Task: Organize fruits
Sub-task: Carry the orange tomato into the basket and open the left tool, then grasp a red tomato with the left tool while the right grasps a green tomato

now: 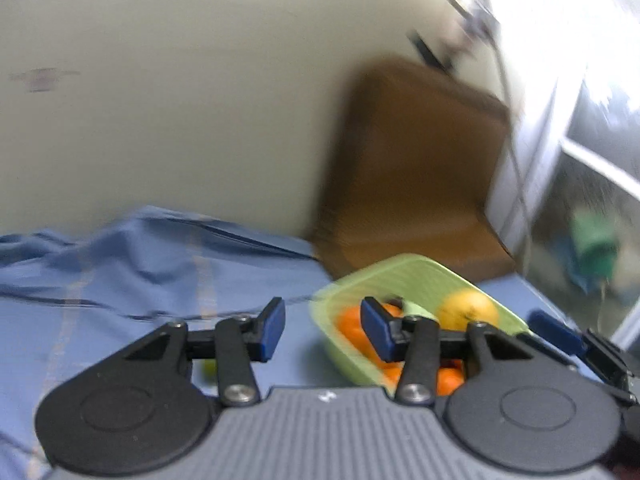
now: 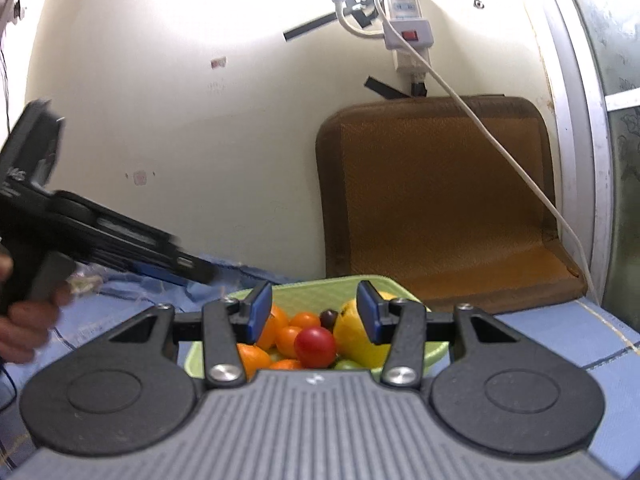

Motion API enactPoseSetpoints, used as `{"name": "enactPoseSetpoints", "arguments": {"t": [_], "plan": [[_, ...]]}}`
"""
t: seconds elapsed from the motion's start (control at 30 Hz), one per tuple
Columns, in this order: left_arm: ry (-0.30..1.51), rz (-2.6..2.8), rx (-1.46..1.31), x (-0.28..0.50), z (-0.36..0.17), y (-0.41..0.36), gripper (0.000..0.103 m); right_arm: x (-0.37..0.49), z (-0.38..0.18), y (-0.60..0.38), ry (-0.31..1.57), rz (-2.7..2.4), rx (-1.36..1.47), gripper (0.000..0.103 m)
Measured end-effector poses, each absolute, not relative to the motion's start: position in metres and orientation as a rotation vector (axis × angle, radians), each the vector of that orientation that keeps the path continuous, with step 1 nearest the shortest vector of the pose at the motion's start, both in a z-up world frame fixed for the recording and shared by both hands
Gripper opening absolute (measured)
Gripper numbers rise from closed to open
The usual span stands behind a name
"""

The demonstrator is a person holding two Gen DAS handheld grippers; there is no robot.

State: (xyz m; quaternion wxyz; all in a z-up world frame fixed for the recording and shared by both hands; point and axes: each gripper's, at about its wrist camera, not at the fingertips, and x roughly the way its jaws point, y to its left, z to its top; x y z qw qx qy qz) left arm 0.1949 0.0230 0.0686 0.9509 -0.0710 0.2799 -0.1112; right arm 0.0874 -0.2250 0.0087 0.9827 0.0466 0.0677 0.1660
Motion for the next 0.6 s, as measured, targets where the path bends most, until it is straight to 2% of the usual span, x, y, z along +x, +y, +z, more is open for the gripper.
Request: {"name": "enactPoseSetpoints", "arguments": {"t": [0.13, 0.23, 0.33, 0.4, 0.43, 0.5, 0.6], "plan": [[0.549, -0.086, -0.140, 0.171, 0.068, 0.077, 0.043, 0.101, 0.026, -0.224, 0.227, 0.426, 0.203, 0.049], [0.578, -0.045, -0.148, 0.161, 0.052, 0.095, 0.043, 0.119, 0.053, -0.189, 0.272, 0.536, 0.131, 0.049], [0.609, -0.054, -0.149, 0.159, 0.033, 0.094, 0.047, 0.157, 0.067, -0.140, 0.404, 0.641, 0.048, 0.049], [0.630, -0.066, -0.100, 0.162, 0.022, 0.085, 0.048, 0.187, 0.061, -0.109, 0.518, 0.672, 0.016, 0.045], [0.639, -0.061, -0.067, 0.164, 0.017, 0.081, 0.048, 0.202, 0.056, -0.095, 0.574, 0.676, -0.002, 0.038], [0.654, -0.046, -0.018, 0.167, 0.008, 0.076, 0.048, 0.224, 0.043, -0.073, 0.677, 0.694, -0.024, 0.032], [0.661, -0.049, -0.035, 0.173, -0.001, 0.079, 0.050, 0.234, 0.025, -0.052, 0.741, 0.679, -0.054, 0.031]]}}
